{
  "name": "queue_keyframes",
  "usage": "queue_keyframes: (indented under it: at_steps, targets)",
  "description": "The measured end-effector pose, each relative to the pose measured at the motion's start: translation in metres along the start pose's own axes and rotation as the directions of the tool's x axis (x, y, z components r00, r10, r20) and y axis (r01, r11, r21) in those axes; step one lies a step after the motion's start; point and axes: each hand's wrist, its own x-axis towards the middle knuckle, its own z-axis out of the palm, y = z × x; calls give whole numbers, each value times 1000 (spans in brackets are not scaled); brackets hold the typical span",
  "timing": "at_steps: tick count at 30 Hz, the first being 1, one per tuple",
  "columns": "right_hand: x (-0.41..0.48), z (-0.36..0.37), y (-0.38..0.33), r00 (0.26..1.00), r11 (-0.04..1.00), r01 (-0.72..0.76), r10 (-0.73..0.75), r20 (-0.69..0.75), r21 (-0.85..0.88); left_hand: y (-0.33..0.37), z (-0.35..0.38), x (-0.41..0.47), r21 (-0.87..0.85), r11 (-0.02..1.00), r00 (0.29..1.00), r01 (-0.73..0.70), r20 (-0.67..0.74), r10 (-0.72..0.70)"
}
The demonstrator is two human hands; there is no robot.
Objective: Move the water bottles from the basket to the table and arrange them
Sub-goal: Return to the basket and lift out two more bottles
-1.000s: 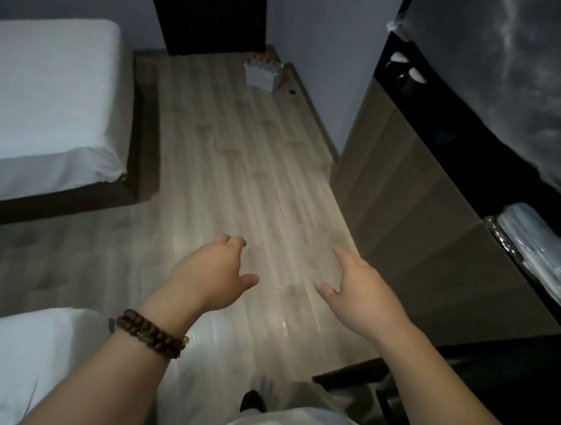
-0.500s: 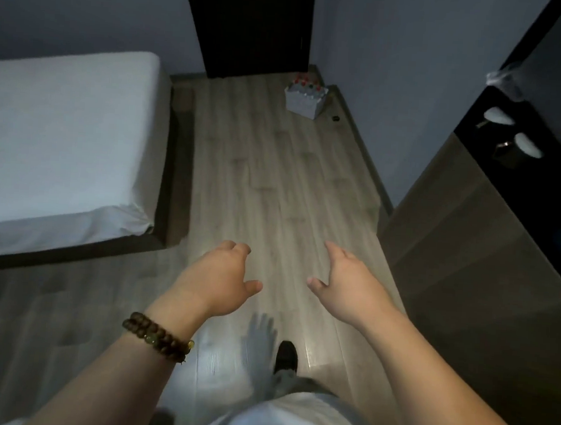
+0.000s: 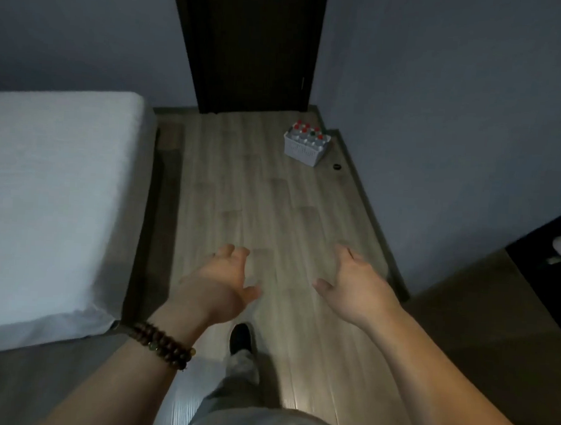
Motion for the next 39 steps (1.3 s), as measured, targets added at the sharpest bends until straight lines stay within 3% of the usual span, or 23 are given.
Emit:
queue_keyframes:
  at_steps: [13, 23, 26, 33, 39]
  targets:
    - [259, -94, -83, 991, 988, -101, 110, -81, 114, -1, -189, 280, 137, 966, 975, -221, 35, 218]
    - [536, -119, -86, 991, 969, -118, 129, -39, 215, 0, -279, 515, 210, 960, 981, -187, 81, 174]
    - [620, -154, -96, 994, 973, -105, 105, 8, 204, 10, -326, 586, 230, 961, 986, -153, 101, 132]
    - [772, -253, -116, 994, 990, -46, 59, -94, 130, 42, -424, 731, 224, 956, 982, -187, 15, 189]
    - [891, -290, -99, 985, 982, -144, 154, -78, 122, 68, -456, 887, 155, 957, 964, -246, 141, 225]
